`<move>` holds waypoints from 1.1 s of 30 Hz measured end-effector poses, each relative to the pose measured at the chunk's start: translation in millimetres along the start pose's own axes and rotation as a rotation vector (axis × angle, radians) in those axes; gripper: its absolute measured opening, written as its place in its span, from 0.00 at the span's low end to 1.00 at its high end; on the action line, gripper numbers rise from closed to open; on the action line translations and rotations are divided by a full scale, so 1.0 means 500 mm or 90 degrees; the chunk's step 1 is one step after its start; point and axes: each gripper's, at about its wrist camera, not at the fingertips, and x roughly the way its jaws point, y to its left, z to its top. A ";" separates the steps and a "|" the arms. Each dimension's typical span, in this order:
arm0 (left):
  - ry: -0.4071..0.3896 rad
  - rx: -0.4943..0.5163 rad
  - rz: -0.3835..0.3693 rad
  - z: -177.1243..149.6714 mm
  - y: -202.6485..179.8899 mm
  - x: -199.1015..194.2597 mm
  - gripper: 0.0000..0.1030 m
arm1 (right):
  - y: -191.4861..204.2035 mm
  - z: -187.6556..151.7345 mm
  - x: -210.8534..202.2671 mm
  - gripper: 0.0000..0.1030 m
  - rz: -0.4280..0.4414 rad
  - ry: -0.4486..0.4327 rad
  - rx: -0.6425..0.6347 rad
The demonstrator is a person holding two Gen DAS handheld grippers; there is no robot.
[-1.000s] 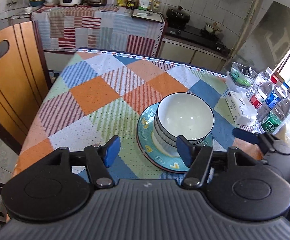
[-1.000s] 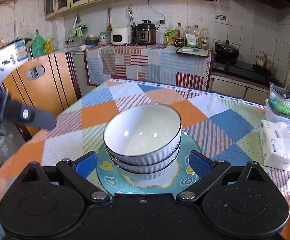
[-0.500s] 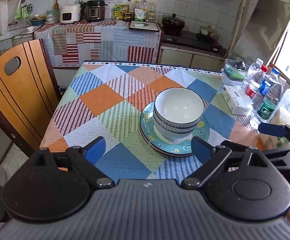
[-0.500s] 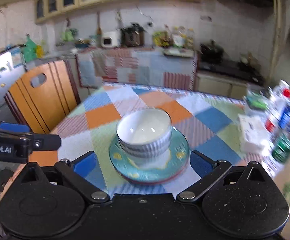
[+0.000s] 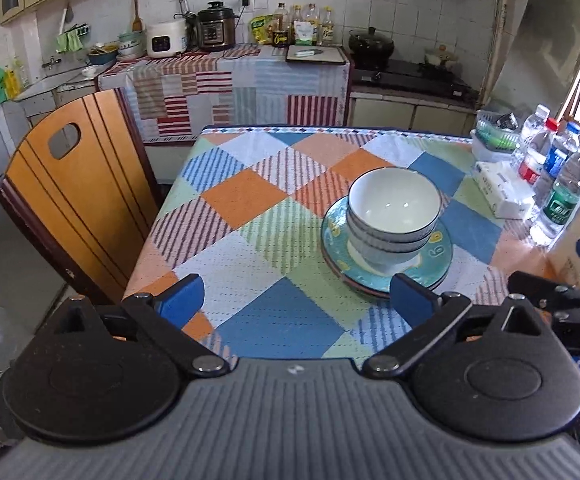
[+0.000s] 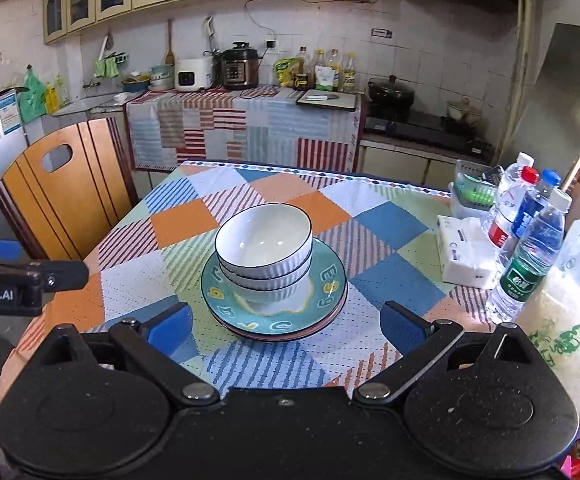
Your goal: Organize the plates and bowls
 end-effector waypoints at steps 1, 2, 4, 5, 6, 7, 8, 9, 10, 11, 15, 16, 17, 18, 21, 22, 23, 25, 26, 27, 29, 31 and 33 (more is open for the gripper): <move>0.005 0.003 0.004 -0.001 0.001 0.000 0.98 | 0.000 -0.003 -0.002 0.98 -0.004 0.000 0.004; 0.011 0.007 0.006 0.000 0.000 0.002 0.98 | 0.000 -0.007 -0.003 0.98 -0.008 0.001 0.008; 0.017 0.007 0.008 -0.001 0.001 0.002 0.98 | 0.000 -0.013 -0.004 0.98 -0.011 0.006 0.011; 0.016 0.007 0.010 -0.003 0.001 0.001 0.98 | 0.001 -0.015 -0.006 0.98 -0.012 0.007 0.010; 0.016 0.009 0.011 -0.004 0.001 0.000 0.98 | 0.001 -0.018 -0.007 0.98 -0.013 0.008 0.010; 0.017 0.011 0.012 -0.006 -0.001 -0.001 0.98 | 0.001 -0.020 -0.008 0.98 -0.014 0.009 0.010; 0.017 0.012 0.011 -0.007 -0.002 -0.002 0.98 | 0.001 -0.022 -0.009 0.98 -0.014 0.009 0.010; 0.018 0.014 0.010 -0.009 -0.003 -0.002 0.98 | 0.001 -0.025 -0.010 0.98 -0.016 0.010 0.011; 0.020 0.015 0.012 -0.011 -0.004 -0.002 0.98 | 0.000 -0.026 -0.009 0.98 -0.018 0.012 0.012; 0.021 0.017 0.013 -0.013 -0.006 -0.001 0.98 | 0.000 -0.028 -0.008 0.98 -0.019 0.015 0.012; 0.030 0.025 0.019 -0.018 -0.013 0.005 0.98 | 0.001 -0.035 -0.004 0.98 -0.024 0.020 0.013; 0.034 0.027 0.021 -0.018 -0.015 0.007 0.98 | 0.001 -0.036 -0.003 0.98 -0.025 0.024 0.015; 0.037 0.028 0.023 -0.019 -0.015 0.008 0.98 | 0.001 -0.037 -0.002 0.98 -0.024 0.027 0.016; 0.039 0.029 0.025 -0.021 -0.016 0.009 0.98 | 0.001 -0.037 -0.002 0.98 -0.023 0.028 0.016; 0.066 0.036 0.030 -0.022 -0.019 0.020 0.98 | 0.002 -0.037 -0.004 0.98 -0.010 0.028 0.005; 0.073 0.039 0.033 -0.022 -0.020 0.023 0.98 | 0.002 -0.036 -0.003 0.98 -0.005 0.031 0.007; 0.074 0.043 0.035 -0.024 -0.021 0.024 0.98 | 0.002 -0.036 -0.004 0.98 0.002 0.032 0.011; 0.075 0.043 0.035 -0.024 -0.021 0.024 0.98 | 0.002 -0.035 -0.007 0.98 0.006 0.031 0.014; 0.076 0.043 0.034 -0.025 -0.021 0.023 0.98 | 0.003 -0.035 -0.008 0.98 0.002 0.029 0.011; 0.076 0.042 0.033 -0.027 -0.021 0.023 0.98 | 0.004 -0.036 -0.009 0.98 -0.004 0.027 0.007; 0.076 0.043 0.034 -0.028 -0.020 0.022 0.98 | 0.006 -0.037 -0.010 0.98 -0.014 0.025 0.005; 0.075 0.046 0.039 -0.031 -0.021 0.020 0.98 | 0.004 -0.037 -0.010 0.98 -0.013 0.030 0.006; 0.064 0.056 0.049 -0.036 -0.025 0.012 0.98 | 0.003 -0.037 -0.014 0.98 -0.012 0.032 0.003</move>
